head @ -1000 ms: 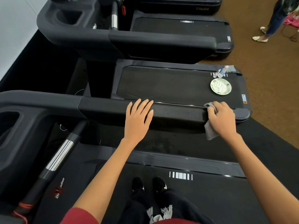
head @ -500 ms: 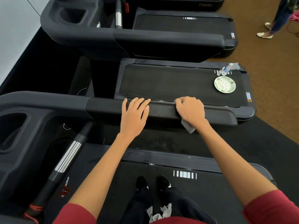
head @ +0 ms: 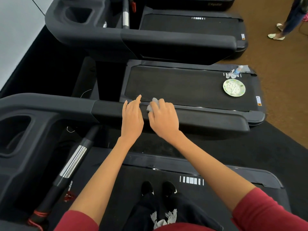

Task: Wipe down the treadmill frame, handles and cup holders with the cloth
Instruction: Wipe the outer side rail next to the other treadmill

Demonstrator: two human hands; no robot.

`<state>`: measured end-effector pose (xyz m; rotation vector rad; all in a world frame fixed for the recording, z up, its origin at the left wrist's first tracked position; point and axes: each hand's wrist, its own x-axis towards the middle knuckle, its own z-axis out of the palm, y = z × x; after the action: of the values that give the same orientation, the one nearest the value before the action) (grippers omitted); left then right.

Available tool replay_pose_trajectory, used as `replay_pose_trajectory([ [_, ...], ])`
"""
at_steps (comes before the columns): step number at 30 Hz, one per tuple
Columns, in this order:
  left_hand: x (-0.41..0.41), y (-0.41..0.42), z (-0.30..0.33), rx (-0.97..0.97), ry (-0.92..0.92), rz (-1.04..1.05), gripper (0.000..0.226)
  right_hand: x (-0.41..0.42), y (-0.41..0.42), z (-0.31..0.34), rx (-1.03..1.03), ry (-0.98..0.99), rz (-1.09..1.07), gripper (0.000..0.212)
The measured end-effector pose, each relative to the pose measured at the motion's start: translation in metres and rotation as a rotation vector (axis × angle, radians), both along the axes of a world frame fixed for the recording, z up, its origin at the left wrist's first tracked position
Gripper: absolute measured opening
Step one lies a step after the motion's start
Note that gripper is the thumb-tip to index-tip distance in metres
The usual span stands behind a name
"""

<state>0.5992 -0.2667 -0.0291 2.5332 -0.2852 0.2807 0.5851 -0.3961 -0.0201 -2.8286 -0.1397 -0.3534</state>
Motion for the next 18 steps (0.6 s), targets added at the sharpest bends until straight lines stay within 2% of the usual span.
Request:
replay_pose_trajectory([
  [4, 0.0, 0.001, 0.001, 0.011, -0.002, -0.015, 0.044, -0.023, -0.013, -0.016, -0.2, -0.086, 0.25, 0.048],
  [7, 0.0, 0.002, 0.001, 0.008, -0.018, -0.031, 0.042, -0.037, -0.041, -0.025, -0.377, -0.123, 0.298, 0.056],
  [11, 0.0, 0.002, 0.0, 0.016, -0.034, -0.028, 0.04, -0.056, -0.08, -0.038, -0.474, -0.213, 0.273, 0.061],
  [18, 0.001, -0.001, -0.002, 0.027, -0.028, 0.001, 0.039, -0.081, -0.141, -0.05, -0.442, -0.291, 0.133, 0.065],
])
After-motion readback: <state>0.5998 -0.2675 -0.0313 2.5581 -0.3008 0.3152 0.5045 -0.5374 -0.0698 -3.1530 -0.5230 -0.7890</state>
